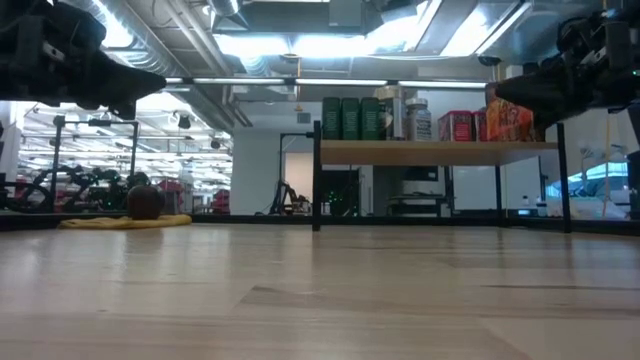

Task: Shelf spices
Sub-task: Return to Home Position

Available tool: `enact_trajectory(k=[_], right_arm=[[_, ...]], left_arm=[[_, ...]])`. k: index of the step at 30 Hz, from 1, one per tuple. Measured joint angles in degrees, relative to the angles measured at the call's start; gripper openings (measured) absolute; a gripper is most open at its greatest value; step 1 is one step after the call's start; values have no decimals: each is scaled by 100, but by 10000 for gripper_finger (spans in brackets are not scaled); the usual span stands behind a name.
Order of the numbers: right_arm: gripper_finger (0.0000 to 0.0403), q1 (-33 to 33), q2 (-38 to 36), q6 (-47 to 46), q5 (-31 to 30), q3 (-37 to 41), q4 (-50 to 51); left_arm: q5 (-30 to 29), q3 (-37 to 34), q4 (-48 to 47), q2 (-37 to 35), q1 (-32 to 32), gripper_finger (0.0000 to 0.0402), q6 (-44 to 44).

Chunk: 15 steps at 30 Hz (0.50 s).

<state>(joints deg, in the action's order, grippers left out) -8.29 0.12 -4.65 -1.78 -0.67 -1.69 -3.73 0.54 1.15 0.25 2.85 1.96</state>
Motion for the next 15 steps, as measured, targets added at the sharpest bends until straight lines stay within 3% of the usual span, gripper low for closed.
enact_trajectory(k=[15], right_arm=[[26,1,48,14,-17,-7,90]], left_arm=[[4,0,-3,2,0,1,106]])
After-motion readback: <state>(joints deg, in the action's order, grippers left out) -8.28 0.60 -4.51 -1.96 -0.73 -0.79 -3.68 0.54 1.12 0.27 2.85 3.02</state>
